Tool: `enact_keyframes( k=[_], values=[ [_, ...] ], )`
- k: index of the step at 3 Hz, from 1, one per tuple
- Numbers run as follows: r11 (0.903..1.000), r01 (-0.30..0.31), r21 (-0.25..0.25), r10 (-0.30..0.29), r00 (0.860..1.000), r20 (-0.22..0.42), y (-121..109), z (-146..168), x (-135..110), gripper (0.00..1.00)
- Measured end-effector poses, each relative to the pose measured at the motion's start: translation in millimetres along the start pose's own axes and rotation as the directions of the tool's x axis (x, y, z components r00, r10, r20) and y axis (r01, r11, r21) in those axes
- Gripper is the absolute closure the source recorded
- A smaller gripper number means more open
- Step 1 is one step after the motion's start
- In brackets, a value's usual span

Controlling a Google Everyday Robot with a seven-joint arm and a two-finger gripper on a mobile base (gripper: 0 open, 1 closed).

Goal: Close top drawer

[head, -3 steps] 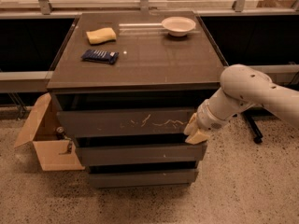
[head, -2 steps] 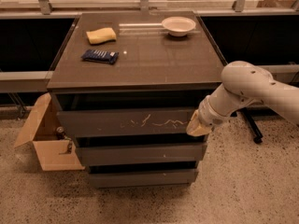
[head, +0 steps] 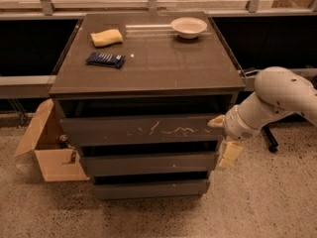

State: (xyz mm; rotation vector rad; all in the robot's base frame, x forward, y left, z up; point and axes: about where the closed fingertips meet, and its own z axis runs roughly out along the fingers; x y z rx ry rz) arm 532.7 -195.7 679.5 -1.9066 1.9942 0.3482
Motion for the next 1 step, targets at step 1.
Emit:
enact_keyframes(
  k=[1],
  values=[
    [0.9994, 0.017, -0.03, -0.017, 1.0, 0.008, 32.0, -12.7, 2.8, 0.0]
  ],
)
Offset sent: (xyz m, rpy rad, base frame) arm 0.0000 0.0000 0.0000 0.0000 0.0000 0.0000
